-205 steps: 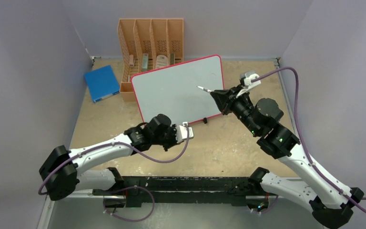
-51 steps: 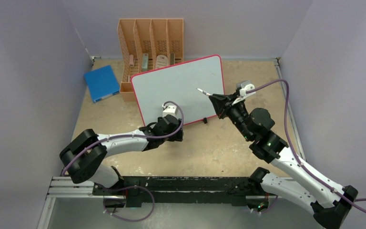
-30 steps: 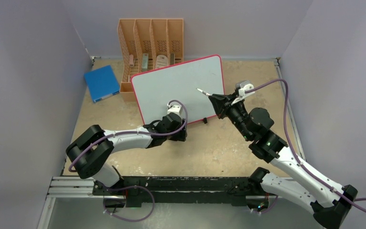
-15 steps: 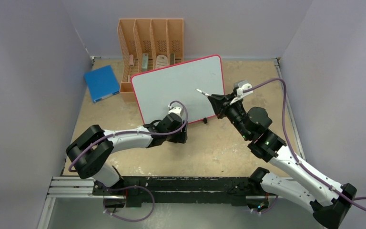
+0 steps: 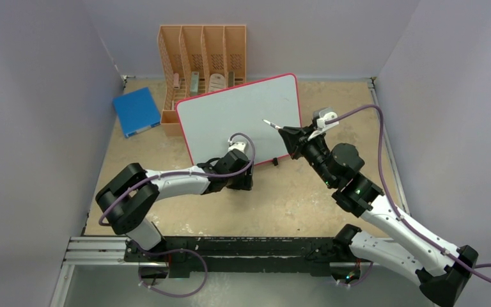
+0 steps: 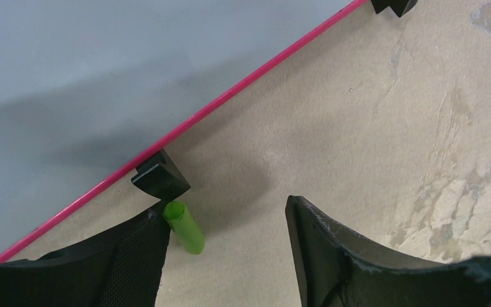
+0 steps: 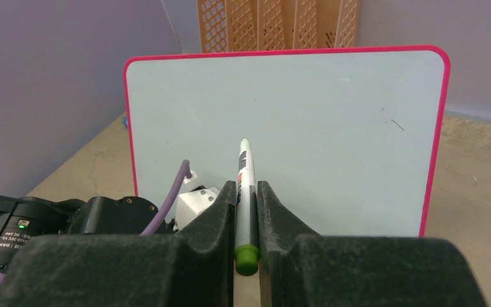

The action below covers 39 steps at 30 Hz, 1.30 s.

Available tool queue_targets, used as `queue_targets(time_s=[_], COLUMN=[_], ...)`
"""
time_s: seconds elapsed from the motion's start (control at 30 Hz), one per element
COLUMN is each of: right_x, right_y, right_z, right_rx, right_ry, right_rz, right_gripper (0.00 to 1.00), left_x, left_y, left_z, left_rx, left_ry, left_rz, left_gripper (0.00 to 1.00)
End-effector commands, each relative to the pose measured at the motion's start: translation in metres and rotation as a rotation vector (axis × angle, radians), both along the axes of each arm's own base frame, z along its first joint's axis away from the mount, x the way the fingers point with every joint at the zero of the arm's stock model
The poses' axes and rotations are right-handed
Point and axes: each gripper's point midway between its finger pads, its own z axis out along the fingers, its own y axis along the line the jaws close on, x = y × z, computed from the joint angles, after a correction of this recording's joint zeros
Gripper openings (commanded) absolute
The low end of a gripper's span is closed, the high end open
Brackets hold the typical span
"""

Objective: Write a sentence on the whiteboard
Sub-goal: Place the pen cap at the center of the board, then hold the whiteboard on the whiteboard stand.

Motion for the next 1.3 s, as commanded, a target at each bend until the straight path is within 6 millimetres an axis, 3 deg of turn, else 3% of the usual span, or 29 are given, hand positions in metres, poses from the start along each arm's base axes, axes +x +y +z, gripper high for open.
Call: queue_targets(time_s=[0.0, 0.33, 0.6, 0.73, 0.97, 1.13, 1.27], right_x=[0.001, 0.000, -0.001, -0.001, 0.004, 0.008, 0.011], right_y=[-0.004, -0.003, -0.003, -0.002, -0.006, -0.007, -0.004], right_z=[0.013, 0.011, 0.010, 0.009, 0.016, 0.026, 0.027], right_rx=[0.030, 0.031, 0.035, 0.037, 0.049, 0.033, 0.018], right_ry=[-0.045, -0.042, -0.039, -0.046, -0.078, -0.116, -0.128], right_rz=[-0.018, -0.012, -0.006, -0.004, -0.034, -0.053, -0.047], right_gripper=[0.00, 0.00, 0.00, 0.00, 0.00, 0.00, 0.00], left_x=[0.003, 0.014, 0.004, 0.001, 0.013, 0.034, 0.053], left_y=[-0.010, -0.015, 0.005, 0.014, 0.028, 0.054, 0.084], left_z=[0.007, 0.017, 0.036, 0.066, 0.139, 0.183, 0.205], left_rx=[-0.055, -0.042, -0.033, -0.051, -0.114, -0.177, -0.211], left_ry=[0.017, -0.016, -0.026, -0.072, -0.205, -0.301, -0.346], left_rz=[0.026, 0.029, 0.066, 0.058, -0.010, -0.054, -0.043], left_gripper=[0.63, 0.63, 0.63, 0.64, 0.64, 0.67, 0.67])
